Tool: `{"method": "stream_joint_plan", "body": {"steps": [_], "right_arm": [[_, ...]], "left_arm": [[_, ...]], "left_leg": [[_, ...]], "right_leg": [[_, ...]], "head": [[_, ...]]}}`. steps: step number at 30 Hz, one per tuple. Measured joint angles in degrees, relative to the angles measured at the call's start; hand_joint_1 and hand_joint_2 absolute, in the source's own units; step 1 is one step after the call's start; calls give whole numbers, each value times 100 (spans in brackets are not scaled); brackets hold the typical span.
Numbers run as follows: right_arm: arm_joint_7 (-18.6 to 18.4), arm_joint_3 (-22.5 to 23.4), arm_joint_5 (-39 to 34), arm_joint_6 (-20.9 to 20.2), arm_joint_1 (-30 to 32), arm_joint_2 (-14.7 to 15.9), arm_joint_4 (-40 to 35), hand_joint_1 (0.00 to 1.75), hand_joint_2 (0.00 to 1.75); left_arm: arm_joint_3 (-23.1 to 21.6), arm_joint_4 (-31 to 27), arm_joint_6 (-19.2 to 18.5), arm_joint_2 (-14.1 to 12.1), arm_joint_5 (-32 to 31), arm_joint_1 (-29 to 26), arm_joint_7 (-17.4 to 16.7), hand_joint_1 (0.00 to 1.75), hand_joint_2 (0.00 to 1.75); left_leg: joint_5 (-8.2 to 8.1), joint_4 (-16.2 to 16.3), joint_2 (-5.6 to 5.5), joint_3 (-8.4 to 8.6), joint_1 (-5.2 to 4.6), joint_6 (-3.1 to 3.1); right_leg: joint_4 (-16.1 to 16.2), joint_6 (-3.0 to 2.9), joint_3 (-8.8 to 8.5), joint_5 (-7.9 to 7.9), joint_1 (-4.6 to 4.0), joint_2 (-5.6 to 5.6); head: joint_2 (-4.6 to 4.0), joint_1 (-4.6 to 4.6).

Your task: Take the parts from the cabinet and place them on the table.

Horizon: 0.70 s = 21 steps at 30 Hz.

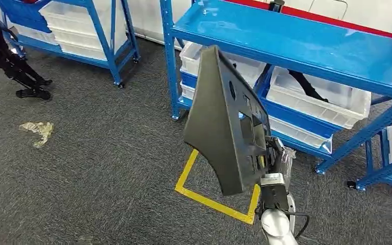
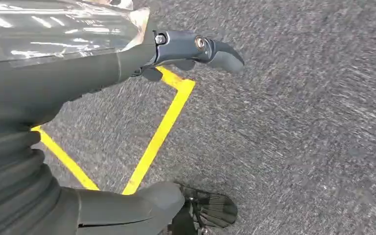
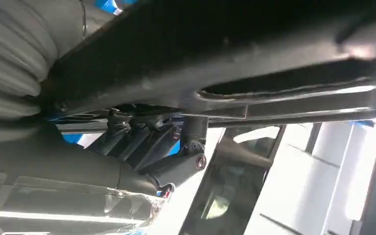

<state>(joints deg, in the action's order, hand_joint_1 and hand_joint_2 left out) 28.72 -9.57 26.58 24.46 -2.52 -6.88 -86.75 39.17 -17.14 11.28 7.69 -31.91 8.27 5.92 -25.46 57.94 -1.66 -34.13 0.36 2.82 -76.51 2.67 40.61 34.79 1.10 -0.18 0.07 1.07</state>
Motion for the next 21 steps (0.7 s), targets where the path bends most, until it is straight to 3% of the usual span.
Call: {"method": "stream_joint_plan", "body": {"steps": [1,2,4,5,6,9,10,11,12,14,15,16,17,19,20,21], "right_arm": [[0,4,4,4,-1,2,17,175,175],[0,7,13,4,-5,0,28,175,175],[4,7,46,4,-32,0,35,175,175],[9,7,50,4,-58,0,44,175,175],[11,7,50,4,-77,-2,50,175,175],[17,9,72,4,-88,-11,59,175,175],[17,11,79,4,-102,-29,59,175,175],[17,17,94,4,-115,-50,59,175,175],[20,22,109,4,-114,-68,59,175,175],[20,37,127,2,-97,-74,59,175,175],[20,44,138,-2,-88,-77,59,175,175],[20,48,146,-11,-79,-81,59,175,175],[20,50,155,-20,-76,-87,59,175,175],[17,50,166,-50,-76,-105,57,175,175],[17,50,170,-55,-76,-114,55,175,175],[17,55,170,-63,-74,-114,44,175,175]], "left_arm": [[-2,0,0,2,-26,0,-13,0,175],[-2,0,2,0,-33,2,-20,0,175],[-4,0,6,9,-37,1,-28,0,175],[-4,0,9,20,-37,2,-28,0,175],[-4,0,13,24,-41,6,-26,0,175],[-4,0,20,39,-59,-4,-24,0,175],[-4,-2,20,30,-81,-4,-24,0,175],[-4,-2,20,35,-94,-2,-20,0,175],[-7,-2,24,39,-105,9,-15,0,175],[-9,-2,44,48,-135,26,-6,0,175],[-9,-2,59,52,-138,25,-4,0,175],[-9,-2,72,55,-138,24,-4,0,175],[-9,-4,74,55,-144,24,-2,0,175],[-13,-11,74,50,-155,33,0,0,175],[-20,-15,74,50,-162,41,0,0,175],[-33,-17,66,63,-183,66,0,0,175]], "left_leg": [[0,2,-63,3,-2,0],[0,4,-120,10,-2,-2],[-5,12,-239,34,2,-12],[-10,23,-281,14,-13,-35],[-22,49,-323,-6,-47,-69],[18,10,-378,-33,-4,-163],[-17,37,-353,-53,6,-189],[-131,186,-108,-125,-17,-229],[-329,501,32,-264,-5,-259],[-761,1484,114,-740,28,-312],[-829,1782,125,-890,38,-330],[-761,1800,135,-909,49,-339],[-577,1550,152,-797,62,-341],[-121,601,253,-303,77,-328],[-15,187,424,-69,75,-314],[-78,52,482,-7,7,-298]], "right_leg": [[51,30,-1,-65,1,2],[343,72,-129,-220,2,2],[1421,154,-630,-661,23,85],[1820,133,-791,-744,44,266],[1842,86,-840,-764,23,225],[1833,6,-819,-788,-25,158],[1873,-50,-832,-819,70,112],[1878,-80,-843,-816,60,86],[1877,-149,-848,-808,59,47],[1875,-174,-844,-803,39,-51],[1874,-175,-843,-802,38,-99],[1874,-175,-848,-800,40,-138],[1873,-174,-851,-798,43,-177],[1872,-153,-867,-785,56,-233],[1871,-129,-882,-772,40,-259],[1849,-87,-869,-748,-46,-286]], "head": [[0,0],[-2,0],[0,2],[0,4],[0,-9],[-2,-6],[0,-9],[-2,-21],[-2,-57],[0,-53],[0,-55],[-2,-52],[0,-55],[-2,-55],[-2,-55],[0,-57]]}}
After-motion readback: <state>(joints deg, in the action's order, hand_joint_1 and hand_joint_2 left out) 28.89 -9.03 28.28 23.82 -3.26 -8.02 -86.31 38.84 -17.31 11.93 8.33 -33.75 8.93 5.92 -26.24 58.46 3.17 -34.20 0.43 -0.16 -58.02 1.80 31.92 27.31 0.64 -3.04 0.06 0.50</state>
